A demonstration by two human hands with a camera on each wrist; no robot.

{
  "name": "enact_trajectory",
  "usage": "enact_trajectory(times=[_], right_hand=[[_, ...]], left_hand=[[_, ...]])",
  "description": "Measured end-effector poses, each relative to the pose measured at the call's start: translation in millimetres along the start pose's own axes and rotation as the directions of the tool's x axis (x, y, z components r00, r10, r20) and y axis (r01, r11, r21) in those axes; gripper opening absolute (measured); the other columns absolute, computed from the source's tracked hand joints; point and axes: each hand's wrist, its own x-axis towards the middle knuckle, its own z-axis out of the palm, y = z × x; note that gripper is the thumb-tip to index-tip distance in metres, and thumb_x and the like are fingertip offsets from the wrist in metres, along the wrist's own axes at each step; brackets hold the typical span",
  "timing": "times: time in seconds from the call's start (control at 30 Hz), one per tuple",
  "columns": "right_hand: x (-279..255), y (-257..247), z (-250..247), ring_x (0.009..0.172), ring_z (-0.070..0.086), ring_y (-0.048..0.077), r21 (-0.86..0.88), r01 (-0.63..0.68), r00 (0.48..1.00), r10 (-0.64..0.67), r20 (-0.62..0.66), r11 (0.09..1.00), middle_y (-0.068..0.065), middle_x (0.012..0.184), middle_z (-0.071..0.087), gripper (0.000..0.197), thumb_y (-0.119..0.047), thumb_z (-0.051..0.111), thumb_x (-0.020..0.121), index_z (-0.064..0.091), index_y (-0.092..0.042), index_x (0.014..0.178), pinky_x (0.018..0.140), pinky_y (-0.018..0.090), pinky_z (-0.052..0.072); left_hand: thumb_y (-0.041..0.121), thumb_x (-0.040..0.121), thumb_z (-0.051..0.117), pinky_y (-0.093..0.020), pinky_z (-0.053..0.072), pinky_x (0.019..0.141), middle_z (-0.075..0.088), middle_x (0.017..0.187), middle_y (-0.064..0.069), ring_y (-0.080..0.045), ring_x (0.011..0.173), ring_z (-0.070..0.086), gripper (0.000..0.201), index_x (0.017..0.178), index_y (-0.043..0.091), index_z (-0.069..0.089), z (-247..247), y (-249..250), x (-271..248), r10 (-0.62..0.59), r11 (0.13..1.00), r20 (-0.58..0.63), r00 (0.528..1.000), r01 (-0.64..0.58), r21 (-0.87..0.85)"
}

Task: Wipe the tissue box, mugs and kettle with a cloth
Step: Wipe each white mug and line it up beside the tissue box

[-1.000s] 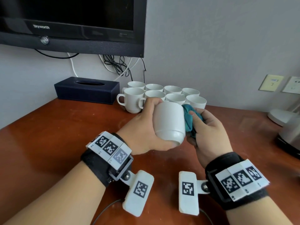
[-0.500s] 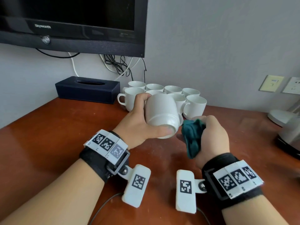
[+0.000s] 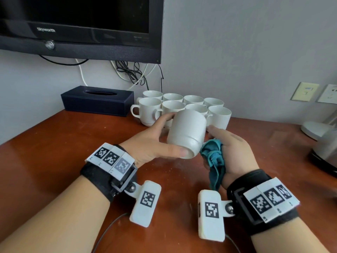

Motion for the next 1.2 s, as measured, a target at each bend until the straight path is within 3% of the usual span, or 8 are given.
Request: enact_trajectory(times=[0.17, 0.37, 0.5, 0.7, 0.83, 0.93, 1.03, 1.2], right_hand=[[-8, 1, 13, 0.051, 0.052, 0.018, -0.025, 0.091, 0.991, -0.088, 0.100, 0.996, 0.004, 0.060, 0.056, 0.032, -0.023, 0.064, 0.101, 0.051, -0.014, 0.073, 0.047, 0.026, 0.045], [-11, -5, 13, 0.053, 0.051, 0.021, 0.023, 0.064, 0.991, -0.066, 0.119, 0.998, 0.010, 0.071, 0.057, 0.025, -0.033, 0.066, 0.098, 0.063, -0.009, 0.101, 0.044, 0.024, 0.042], [-8, -5, 7, 0.058, 0.055, 0.022, -0.007, 0.052, 0.988, -0.050, 0.148, 0.999, 0.011, 0.080, 0.062, 0.024, -0.023, 0.065, 0.100, 0.067, -0.007, 0.117, 0.043, 0.024, 0.046], [-10, -2, 8, 0.048, 0.056, 0.017, -0.055, 0.037, 0.958, -0.019, 0.286, 0.998, 0.006, 0.062, 0.060, 0.022, -0.026, 0.062, 0.097, 0.065, -0.007, 0.086, 0.042, 0.023, 0.046], [-3, 1, 5, 0.054, 0.056, 0.019, -0.064, 0.081, 0.969, -0.063, 0.239, 0.995, 0.014, 0.070, 0.060, 0.025, -0.030, 0.067, 0.091, 0.063, -0.007, 0.084, 0.048, 0.026, 0.049], [5, 3, -1, 0.055, 0.052, 0.020, -0.101, 0.121, 0.981, -0.103, 0.163, 0.988, 0.015, 0.072, 0.056, 0.030, -0.033, 0.072, 0.091, 0.062, -0.005, 0.088, 0.048, 0.027, 0.045], [14, 3, -7, 0.052, 0.051, 0.019, -0.164, 0.147, 0.988, -0.135, 0.081, 0.976, 0.010, 0.067, 0.056, 0.026, -0.028, 0.071, 0.097, 0.060, -0.009, 0.083, 0.046, 0.027, 0.043], [22, 6, -16, 0.061, 0.061, 0.025, -0.399, 0.251, 0.963, -0.271, 0.008, 0.882, 0.002, 0.068, 0.067, 0.027, -0.045, 0.073, 0.087, 0.066, -0.022, 0.074, 0.058, 0.048, 0.055]], left_hand=[[0.051, 0.074, 0.081, -0.052, 0.062, 0.088, 0.069, 0.134, -0.006, -0.030, 0.113, 0.073, 0.083, 0.148, 0.035, 0.047, 15, 2, 4, -0.116, 0.983, -0.061, 0.991, 0.106, -0.152], [0.034, 0.073, 0.076, -0.037, 0.053, 0.061, 0.074, 0.109, -0.018, -0.036, 0.084, 0.070, 0.065, 0.135, 0.019, 0.061, 13, 3, 6, -0.143, 0.943, -0.214, 0.966, 0.067, -0.327], [0.038, 0.072, 0.077, -0.032, 0.050, 0.051, 0.069, 0.109, -0.021, -0.040, 0.087, 0.065, 0.071, 0.135, 0.009, 0.061, 12, 3, 5, -0.183, 0.894, -0.115, 0.976, 0.116, -0.433], [0.038, 0.077, 0.080, -0.034, 0.052, 0.052, 0.073, 0.094, -0.016, -0.028, 0.069, 0.069, 0.061, 0.129, 0.011, 0.062, 17, 5, 4, -0.217, 0.910, -0.124, 0.968, 0.155, -0.385], [0.036, 0.094, 0.066, -0.046, 0.059, 0.073, 0.076, 0.101, -0.015, -0.030, 0.086, 0.073, 0.036, 0.122, 0.013, 0.067, 18, 8, 4, -0.192, 0.954, -0.198, 0.961, 0.136, -0.269], [0.043, 0.096, 0.069, -0.043, 0.062, 0.091, 0.077, 0.111, -0.004, -0.022, 0.104, 0.074, 0.031, 0.117, 0.021, 0.072, 14, 14, 7, -0.119, 0.990, -0.291, 0.949, 0.137, 0.042], [0.053, 0.093, 0.068, -0.038, 0.064, 0.085, 0.077, 0.108, 0.003, -0.016, 0.100, 0.074, 0.033, 0.110, 0.025, 0.073, 16, 29, 12, -0.051, 0.954, -0.361, 0.931, 0.153, 0.259], [0.057, 0.096, 0.063, -0.046, 0.065, 0.084, 0.074, 0.114, -0.014, -0.033, 0.093, 0.077, 0.048, 0.116, 0.013, 0.069, 38, 48, 22, -0.141, 0.923, -0.296, 0.945, 0.234, 0.307]])
